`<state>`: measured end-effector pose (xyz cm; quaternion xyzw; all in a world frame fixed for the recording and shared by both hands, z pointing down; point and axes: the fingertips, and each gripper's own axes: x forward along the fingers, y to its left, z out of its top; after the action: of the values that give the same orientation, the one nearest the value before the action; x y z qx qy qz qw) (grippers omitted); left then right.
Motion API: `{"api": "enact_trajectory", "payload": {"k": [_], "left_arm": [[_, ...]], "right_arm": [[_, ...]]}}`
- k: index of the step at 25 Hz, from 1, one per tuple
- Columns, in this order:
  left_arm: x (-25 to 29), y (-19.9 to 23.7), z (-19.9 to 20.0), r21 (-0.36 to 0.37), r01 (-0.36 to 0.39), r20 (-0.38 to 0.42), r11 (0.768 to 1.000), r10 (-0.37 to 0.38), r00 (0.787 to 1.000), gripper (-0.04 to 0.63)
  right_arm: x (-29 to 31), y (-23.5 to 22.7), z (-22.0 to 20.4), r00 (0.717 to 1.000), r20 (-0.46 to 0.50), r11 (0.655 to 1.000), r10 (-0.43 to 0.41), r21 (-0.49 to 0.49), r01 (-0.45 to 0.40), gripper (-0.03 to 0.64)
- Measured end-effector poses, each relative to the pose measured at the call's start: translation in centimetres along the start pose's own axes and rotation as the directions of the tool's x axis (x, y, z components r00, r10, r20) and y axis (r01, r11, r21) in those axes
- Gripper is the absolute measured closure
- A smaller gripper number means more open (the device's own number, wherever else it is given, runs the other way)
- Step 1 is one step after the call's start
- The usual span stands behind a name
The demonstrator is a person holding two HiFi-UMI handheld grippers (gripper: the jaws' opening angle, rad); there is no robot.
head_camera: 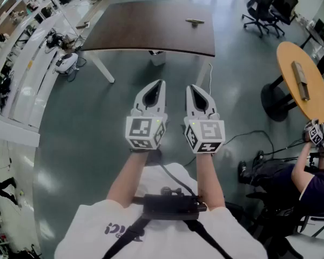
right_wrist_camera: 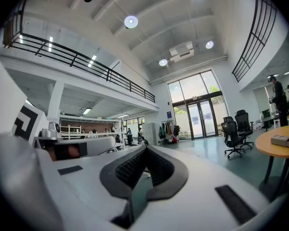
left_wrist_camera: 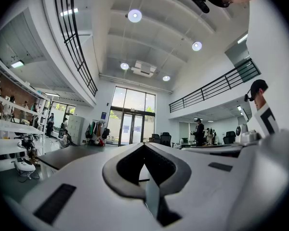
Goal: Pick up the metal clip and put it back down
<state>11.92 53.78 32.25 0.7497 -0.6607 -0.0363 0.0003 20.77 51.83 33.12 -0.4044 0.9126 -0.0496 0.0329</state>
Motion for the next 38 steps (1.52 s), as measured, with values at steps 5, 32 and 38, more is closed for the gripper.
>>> {"api": "enact_trajectory", "payload": {"k": [5,32,38], "left_arm": [[3.0,4.4,-1.2,-0.013,-0.003,-0.019,1.0,0.003,1.0,0.584],[29.5,20.6,-4.6,-0.098,0.111,-0.069,0.989,-0.118,0.991,0.584],[38.7,19.1,-4.4,-0.062,0.119,-0.061,0.991,-0.122,0.991,0.583]], "right_arm": [[5.0,0.3,-1.1,1.0,-0.018,1.0,-0.006,0.002,0.006,0.626],[33.6,-10.9,-2.7,0.984,-0.095,0.985,-0.149,0.072,0.156,0.626],[39.5,-17.5,-1.8,0.991,-0.081,0.99,-0.107,0.088,0.114,0.626]]}}
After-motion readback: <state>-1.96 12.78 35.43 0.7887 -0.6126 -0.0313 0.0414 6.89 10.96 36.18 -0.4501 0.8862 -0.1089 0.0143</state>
